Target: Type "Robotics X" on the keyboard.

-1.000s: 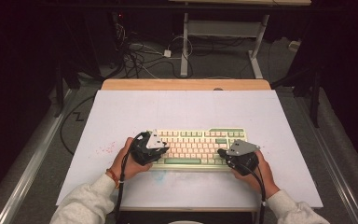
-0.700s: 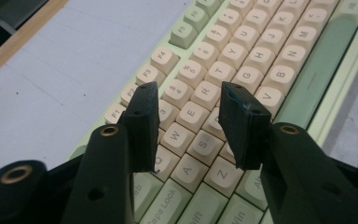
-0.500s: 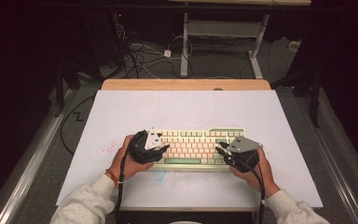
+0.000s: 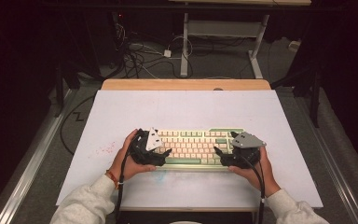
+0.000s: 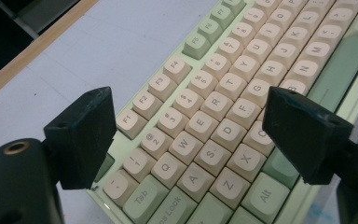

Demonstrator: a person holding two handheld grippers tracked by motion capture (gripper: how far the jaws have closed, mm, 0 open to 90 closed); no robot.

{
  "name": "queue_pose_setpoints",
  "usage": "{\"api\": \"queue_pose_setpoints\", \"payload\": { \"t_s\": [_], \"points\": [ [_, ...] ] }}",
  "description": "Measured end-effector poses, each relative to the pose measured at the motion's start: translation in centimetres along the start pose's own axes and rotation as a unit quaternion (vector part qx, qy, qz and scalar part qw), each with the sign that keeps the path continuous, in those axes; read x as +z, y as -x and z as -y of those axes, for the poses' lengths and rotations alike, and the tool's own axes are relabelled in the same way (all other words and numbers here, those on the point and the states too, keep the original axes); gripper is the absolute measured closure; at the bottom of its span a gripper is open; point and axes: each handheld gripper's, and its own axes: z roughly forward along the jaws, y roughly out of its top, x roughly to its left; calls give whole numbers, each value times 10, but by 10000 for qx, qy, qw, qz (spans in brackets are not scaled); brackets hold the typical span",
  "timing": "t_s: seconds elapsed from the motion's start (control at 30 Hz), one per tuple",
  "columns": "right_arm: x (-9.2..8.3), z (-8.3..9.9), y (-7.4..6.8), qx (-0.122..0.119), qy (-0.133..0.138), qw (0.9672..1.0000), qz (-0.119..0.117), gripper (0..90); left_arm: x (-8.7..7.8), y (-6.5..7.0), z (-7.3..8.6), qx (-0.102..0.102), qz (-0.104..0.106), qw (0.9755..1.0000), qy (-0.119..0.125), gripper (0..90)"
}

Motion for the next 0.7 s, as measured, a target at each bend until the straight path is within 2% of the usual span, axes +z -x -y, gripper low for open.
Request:
{"api": "queue_pose_setpoints", "payload": {
  "t_s": [0.1,0.27,0.4,0.53,0.7],
  "points": [
    [1,-1,-2,-22,48,9999,100,171,-1,1,0,-10,1,10000,67,162],
    [2,-1,-5,-44,78,9999,95,169,-2,3,0,23,-71,9999,139,162],
    [2,-2,-5,-69,81,9999,105,163,-1,4,-1,39,-40,9999,136,161],
    [4,-4,-6,-93,68,9999,51,163,-1,4,-1,59,-102,9999,125,161],
    [6,-6,-8,-149,65,9998,100,164,-1,4,-1,39,-187,9998,115,161]
  ]
}}
